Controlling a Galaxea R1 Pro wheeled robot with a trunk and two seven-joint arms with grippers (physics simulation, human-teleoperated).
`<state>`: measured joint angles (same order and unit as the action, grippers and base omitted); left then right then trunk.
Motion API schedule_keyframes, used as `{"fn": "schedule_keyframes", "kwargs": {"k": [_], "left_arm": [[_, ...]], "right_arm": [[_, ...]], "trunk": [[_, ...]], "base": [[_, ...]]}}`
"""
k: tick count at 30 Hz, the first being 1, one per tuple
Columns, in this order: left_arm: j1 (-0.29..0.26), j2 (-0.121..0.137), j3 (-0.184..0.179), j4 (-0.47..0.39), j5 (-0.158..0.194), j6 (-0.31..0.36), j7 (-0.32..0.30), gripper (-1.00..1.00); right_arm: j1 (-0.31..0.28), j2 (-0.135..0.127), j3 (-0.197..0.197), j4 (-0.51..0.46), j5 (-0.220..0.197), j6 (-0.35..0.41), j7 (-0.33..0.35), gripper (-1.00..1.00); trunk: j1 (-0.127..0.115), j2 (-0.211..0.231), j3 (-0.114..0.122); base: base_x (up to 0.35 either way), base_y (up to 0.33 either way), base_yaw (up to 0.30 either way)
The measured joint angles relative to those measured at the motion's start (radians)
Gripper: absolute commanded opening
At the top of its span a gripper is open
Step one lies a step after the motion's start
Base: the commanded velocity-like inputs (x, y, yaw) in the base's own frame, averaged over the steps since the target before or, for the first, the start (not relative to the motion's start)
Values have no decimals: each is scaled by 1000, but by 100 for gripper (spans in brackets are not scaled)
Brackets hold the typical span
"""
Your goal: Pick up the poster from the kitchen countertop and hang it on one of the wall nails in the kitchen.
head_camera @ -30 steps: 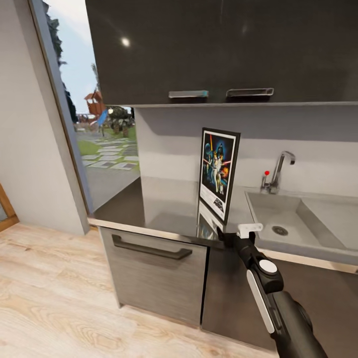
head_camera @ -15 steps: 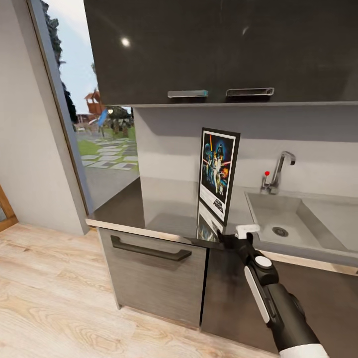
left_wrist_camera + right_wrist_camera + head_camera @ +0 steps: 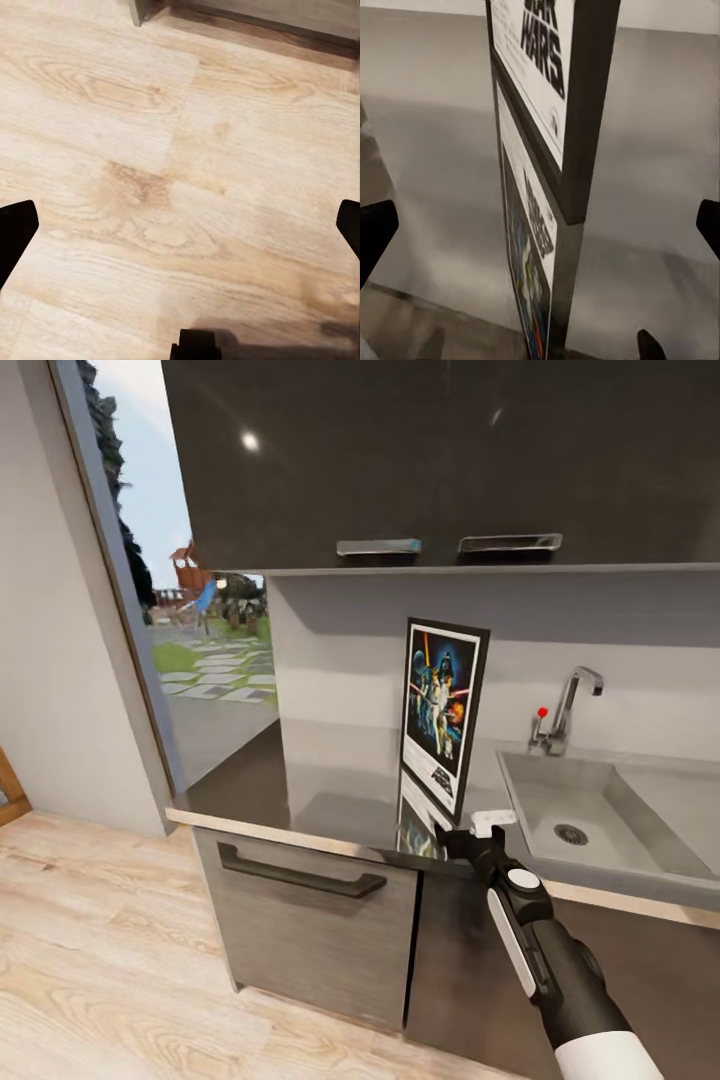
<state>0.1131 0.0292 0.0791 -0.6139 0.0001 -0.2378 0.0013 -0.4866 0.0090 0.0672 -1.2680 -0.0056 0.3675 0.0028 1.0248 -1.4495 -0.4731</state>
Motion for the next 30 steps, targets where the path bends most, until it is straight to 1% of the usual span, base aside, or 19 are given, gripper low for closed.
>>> {"fn": "schedule_keyframes", "kwargs": {"k": [30], "left_arm": [[0,0,2,0,0,0,0,100]], "right_arm": [[-1,0,0,-1,0,0,1,100]], "trunk": [[0,0,0]], "base": [[63,-3,0]]}}
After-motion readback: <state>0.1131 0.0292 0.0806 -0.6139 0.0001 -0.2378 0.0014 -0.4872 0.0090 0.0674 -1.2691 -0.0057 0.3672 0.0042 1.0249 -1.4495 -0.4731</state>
